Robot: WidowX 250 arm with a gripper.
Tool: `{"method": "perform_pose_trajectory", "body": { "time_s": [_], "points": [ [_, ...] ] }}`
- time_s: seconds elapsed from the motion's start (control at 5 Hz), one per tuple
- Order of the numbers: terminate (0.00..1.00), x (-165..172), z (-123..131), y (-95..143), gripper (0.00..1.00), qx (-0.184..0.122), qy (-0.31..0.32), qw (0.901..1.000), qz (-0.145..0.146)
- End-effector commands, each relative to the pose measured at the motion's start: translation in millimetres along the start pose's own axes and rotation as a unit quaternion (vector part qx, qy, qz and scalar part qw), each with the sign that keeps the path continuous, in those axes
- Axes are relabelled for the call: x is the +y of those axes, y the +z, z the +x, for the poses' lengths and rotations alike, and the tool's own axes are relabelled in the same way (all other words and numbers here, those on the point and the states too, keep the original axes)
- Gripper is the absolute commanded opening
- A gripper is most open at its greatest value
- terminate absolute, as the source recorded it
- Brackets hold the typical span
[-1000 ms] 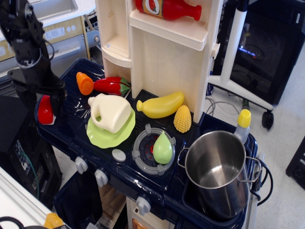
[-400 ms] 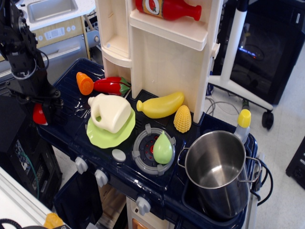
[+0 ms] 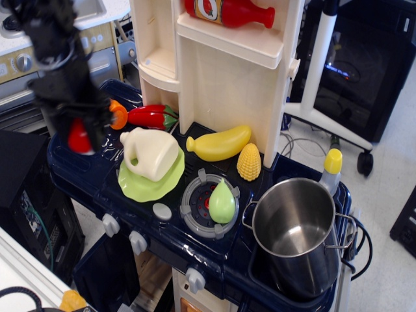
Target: Put sushi in pot or pan
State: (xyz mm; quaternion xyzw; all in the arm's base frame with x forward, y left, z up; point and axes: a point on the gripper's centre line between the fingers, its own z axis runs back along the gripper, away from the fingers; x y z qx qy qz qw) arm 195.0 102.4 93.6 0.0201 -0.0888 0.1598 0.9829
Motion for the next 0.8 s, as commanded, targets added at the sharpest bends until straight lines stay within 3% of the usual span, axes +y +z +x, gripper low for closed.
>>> {"method": "perform_pose_trajectory", "body": {
  "time_s": [0.0, 0.4, 0.6],
  "points": [
    [0.0, -77.2, 4.1, 23.9, 0.0, 0.007, 0.064, 0.9946, -0.081],
    [0.0, -173.9, -5.3, 45.2, 0.0, 0.054, 0.107, 0.9853, -0.122],
    [1.0, -203.9, -15.7, 35.2, 0.0, 0.047, 0.139, 0.9803, -0.133]
  ]
}}
